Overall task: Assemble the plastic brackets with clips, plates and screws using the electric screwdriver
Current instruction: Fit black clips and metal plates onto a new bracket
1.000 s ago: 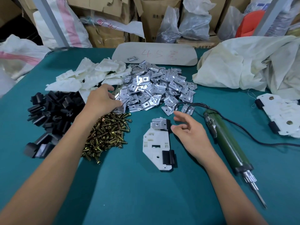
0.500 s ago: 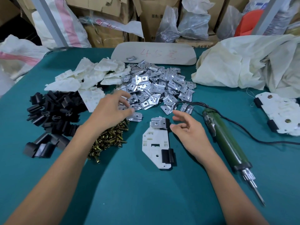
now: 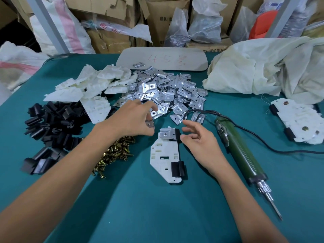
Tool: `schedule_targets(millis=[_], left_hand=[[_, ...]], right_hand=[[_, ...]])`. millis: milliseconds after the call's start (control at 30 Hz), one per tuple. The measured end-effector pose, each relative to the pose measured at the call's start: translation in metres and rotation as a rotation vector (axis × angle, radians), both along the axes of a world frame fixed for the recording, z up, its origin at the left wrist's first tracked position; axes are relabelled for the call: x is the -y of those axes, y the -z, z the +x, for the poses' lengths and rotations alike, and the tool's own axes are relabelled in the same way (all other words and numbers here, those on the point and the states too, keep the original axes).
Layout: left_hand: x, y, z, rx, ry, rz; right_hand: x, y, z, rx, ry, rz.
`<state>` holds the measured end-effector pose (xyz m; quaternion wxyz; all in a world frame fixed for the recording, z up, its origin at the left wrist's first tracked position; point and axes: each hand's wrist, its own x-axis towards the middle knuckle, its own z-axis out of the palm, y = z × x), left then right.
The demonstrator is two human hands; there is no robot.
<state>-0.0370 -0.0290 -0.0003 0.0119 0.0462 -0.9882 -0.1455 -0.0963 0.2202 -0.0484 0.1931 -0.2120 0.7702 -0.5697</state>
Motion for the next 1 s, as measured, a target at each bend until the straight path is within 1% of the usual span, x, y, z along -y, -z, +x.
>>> schedule_targets(millis=[100,167,333,400,600,767,867,933,1000], left_hand=[[-0.004,-0.003,0.009,-0.171,-0.04,0.144],[-0.004,-0.003,0.018,-0.221,-0.074,0.197],[0.009,0.0,0.038,-0.089,-0.105,0.174],[0.012,0.002,0.043,-0.071,-0.114,0.169],[0.005,0.003,0.055,-0.209,-0.173,0.269],[-0.021,-0.009,0.073,-0.271,-0.137,0.328],[-0.049,-0.01,0.085,-0.348,-0.106,0.457],[-0.067,-0.002,0.092,-0.372,-0.095,0.551],[-0.081,0.009,0.097,-0.36,-0.093,0.592]], right_hand=[[0.0,0.0,0.0,-0.005,0.001,0.004],[0.0,0.0,0.0,-0.005,-0.002,0.006],[0.0,0.0,0.0,-0.008,-0.011,0.012],[0.0,-0.001,0.0,-0.009,-0.019,0.02],[-0.005,-0.003,0.001,-0.012,-0.016,0.029],[-0.012,-0.007,0.004,0.001,-0.009,0.036],[-0.022,-0.009,0.011,0.022,0.006,0.047],[-0.03,-0.01,0.019,0.063,0.026,0.039],[-0.039,-0.011,0.028,0.162,0.037,0.008]])
